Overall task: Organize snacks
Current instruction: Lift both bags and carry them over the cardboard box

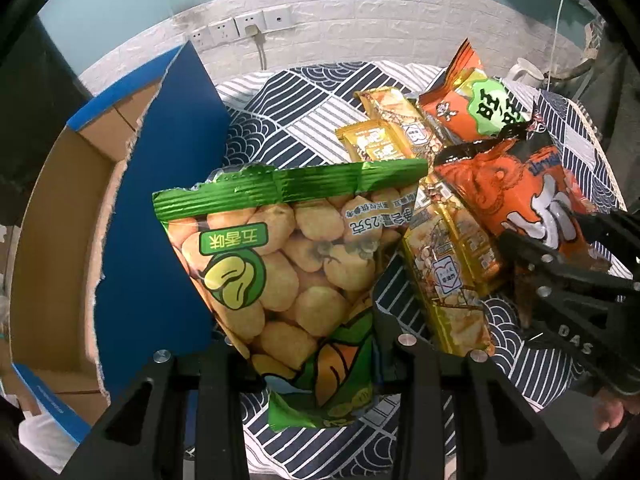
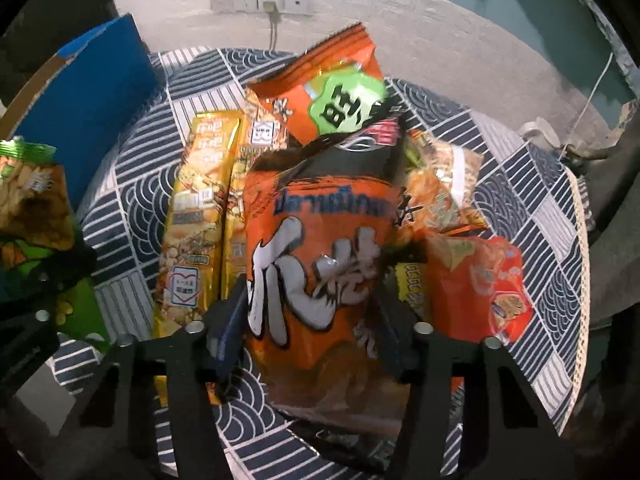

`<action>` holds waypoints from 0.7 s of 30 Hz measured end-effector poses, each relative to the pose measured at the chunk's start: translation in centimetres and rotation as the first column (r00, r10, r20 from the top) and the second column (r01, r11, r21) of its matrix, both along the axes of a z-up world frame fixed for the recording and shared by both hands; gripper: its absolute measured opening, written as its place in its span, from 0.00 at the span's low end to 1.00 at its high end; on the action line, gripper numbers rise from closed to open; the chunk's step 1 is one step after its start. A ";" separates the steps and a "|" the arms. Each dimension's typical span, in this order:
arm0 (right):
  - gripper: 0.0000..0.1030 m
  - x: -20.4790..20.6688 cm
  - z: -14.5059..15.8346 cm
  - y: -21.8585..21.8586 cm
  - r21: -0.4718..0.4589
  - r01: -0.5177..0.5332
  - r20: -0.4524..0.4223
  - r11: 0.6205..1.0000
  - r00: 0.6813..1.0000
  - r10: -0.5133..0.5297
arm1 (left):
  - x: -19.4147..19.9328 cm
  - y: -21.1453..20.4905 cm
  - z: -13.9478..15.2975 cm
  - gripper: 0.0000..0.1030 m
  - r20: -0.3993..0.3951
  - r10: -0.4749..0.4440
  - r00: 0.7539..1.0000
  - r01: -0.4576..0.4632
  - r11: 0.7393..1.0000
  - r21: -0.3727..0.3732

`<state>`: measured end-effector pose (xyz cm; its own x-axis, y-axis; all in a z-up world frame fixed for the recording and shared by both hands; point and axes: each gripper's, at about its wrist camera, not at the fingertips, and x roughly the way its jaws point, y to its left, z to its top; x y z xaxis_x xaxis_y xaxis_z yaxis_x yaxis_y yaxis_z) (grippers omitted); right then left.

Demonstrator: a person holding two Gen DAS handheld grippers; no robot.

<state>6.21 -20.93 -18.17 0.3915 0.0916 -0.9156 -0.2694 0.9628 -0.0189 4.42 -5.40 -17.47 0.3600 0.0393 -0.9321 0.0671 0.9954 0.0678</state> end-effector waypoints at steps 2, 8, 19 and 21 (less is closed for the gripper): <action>0.48 -0.2 0.8 0.0 0.041 0.004 0.004 0.999 1.000 -0.004 | -0.2 -0.1 0.4 0.35 0.006 -0.001 1.000 0.001 1.000 0.000; 0.47 -1.2 3.4 0.6 0.094 0.000 0.042 0.996 0.999 -0.004 | -0.9 -0.5 1.7 0.35 0.038 -0.014 0.999 0.013 1.000 0.026; 0.47 -2.5 8.2 0.0 0.151 0.044 0.102 0.988 0.993 -0.060 | -3.1 -0.1 6.7 0.35 0.129 -0.026 0.991 0.026 1.000 0.006; 0.47 -2.8 9.1 -0.1 0.163 0.045 0.113 0.986 0.991 -0.064 | -3.4 0.2 7.7 0.35 0.137 -0.025 0.990 0.028 0.999 -0.025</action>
